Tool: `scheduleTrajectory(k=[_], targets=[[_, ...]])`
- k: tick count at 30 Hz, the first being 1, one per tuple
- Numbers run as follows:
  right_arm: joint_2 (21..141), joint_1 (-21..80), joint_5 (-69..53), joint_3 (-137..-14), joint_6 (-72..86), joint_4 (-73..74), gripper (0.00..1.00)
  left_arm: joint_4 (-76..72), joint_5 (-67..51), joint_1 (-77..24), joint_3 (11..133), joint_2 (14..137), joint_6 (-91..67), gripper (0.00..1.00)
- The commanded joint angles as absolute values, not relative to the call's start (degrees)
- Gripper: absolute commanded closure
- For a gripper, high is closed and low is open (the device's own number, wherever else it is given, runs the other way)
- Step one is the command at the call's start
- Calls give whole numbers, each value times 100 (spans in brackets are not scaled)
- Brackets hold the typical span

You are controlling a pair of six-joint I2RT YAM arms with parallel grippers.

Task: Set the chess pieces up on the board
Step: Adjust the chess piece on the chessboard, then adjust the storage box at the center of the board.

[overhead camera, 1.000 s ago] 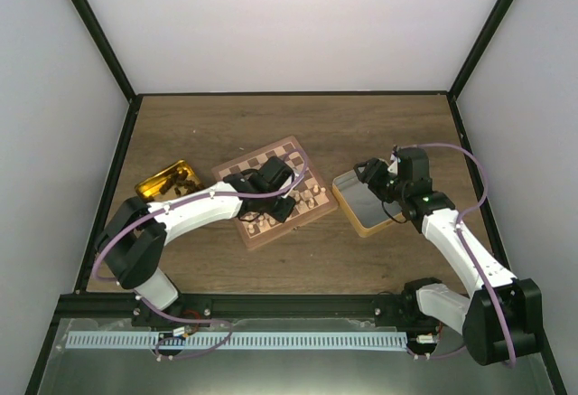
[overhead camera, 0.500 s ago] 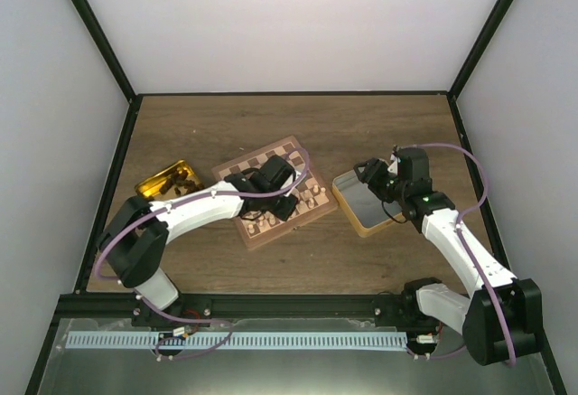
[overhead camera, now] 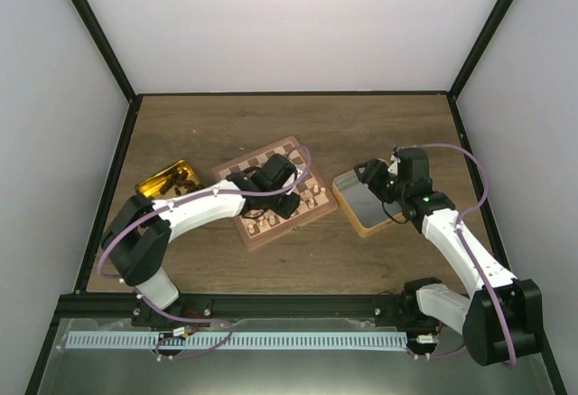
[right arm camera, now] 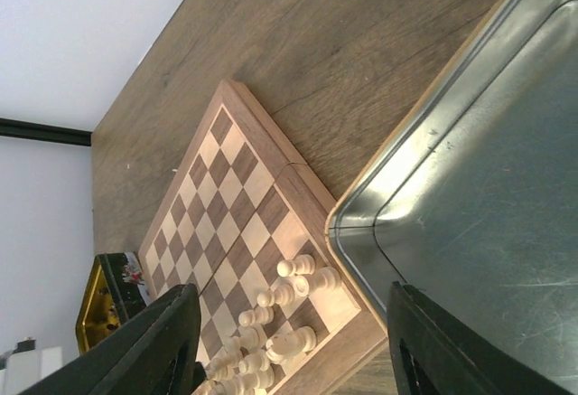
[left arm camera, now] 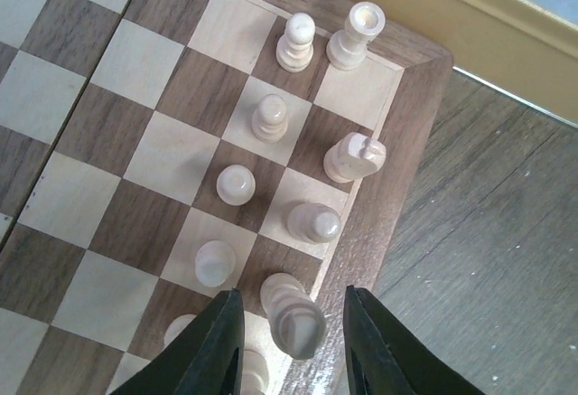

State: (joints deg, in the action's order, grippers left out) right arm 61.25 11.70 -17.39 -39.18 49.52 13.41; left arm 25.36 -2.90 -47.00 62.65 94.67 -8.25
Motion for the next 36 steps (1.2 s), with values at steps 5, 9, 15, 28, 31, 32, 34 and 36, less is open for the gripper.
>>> scheduleTrajectory(k=[5, 9, 15, 28, 31, 32, 34, 36], targets=[[5986, 1091, -902, -4137, 4472, 2506, 42, 2570, -458, -4675, 6523, 8791, -1046, 60], [6110, 1093, -117, -4319, 4370, 3468, 42, 2444, 73, -4613, 6402, 8280, -1257, 53], [6005, 1098, 731, -4498, 4396, 4193, 40, 2126, 1032, -4444, 5911, 7303, -1527, 45], [6342, 1092, 1214, -4466, 5141, 5180, 40, 1717, 1353, -4289, 5151, 6595, -1332, 40], [6522, 1098, 1003, -4298, 5035, 4558, 43, 1701, 1337, -4258, 5153, 6595, -1356, 41], [6633, 1095, 960, -4290, 4957, 4382, 44, 1685, 1332, -4250, 5134, 6580, -1368, 40], [6799, 1095, 993, -4289, 4770, 4085, 49, 1652, 1306, -4243, 5093, 6530, -1388, 40], [7004, 1089, 1166, -4354, 4710, 4004, 55, 1571, 1218, -4237, 4994, 6454, -1426, 40]])
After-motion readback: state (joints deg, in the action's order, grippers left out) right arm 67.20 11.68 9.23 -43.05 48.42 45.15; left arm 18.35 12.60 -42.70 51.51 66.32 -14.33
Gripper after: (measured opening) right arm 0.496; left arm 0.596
